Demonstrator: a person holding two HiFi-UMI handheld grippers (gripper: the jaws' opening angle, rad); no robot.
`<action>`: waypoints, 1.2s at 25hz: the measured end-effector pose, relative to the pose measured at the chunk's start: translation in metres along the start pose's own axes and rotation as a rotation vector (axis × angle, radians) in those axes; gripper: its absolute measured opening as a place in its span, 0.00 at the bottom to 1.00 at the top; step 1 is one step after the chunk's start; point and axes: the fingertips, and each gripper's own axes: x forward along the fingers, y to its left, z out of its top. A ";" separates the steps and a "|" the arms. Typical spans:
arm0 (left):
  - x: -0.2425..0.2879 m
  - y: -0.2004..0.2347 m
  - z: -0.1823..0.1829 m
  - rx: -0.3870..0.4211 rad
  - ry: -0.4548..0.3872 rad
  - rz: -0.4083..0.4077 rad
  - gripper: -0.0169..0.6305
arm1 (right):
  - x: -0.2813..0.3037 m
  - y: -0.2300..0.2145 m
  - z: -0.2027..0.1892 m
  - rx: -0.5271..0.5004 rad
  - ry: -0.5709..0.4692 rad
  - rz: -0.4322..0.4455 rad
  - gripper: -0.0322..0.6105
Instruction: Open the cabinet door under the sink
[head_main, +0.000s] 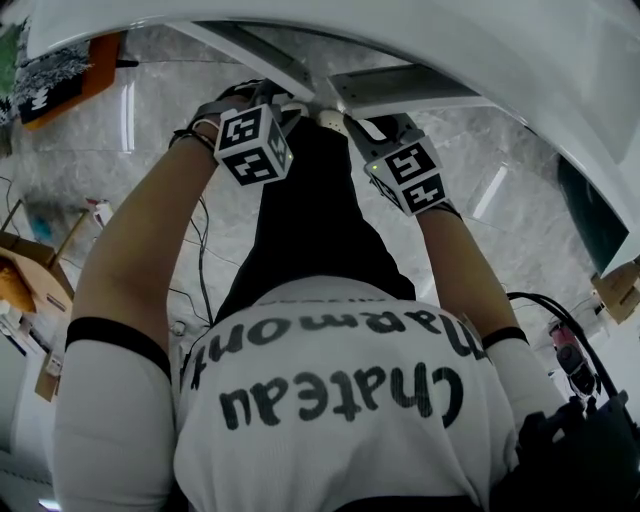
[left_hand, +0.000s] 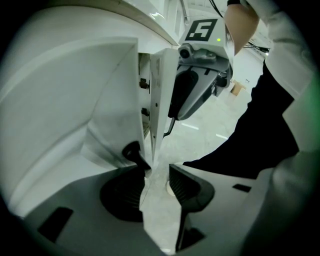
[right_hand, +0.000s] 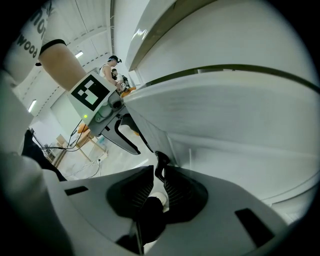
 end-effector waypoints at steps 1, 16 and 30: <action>0.000 0.000 0.000 0.004 0.000 0.001 0.23 | -0.001 0.001 -0.001 0.002 -0.001 -0.001 0.13; -0.007 -0.018 -0.025 0.079 0.054 -0.017 0.23 | -0.008 0.010 -0.019 -0.009 0.045 -0.028 0.14; -0.011 -0.029 -0.039 0.089 0.063 -0.036 0.23 | -0.013 0.018 -0.034 -0.049 0.089 -0.024 0.14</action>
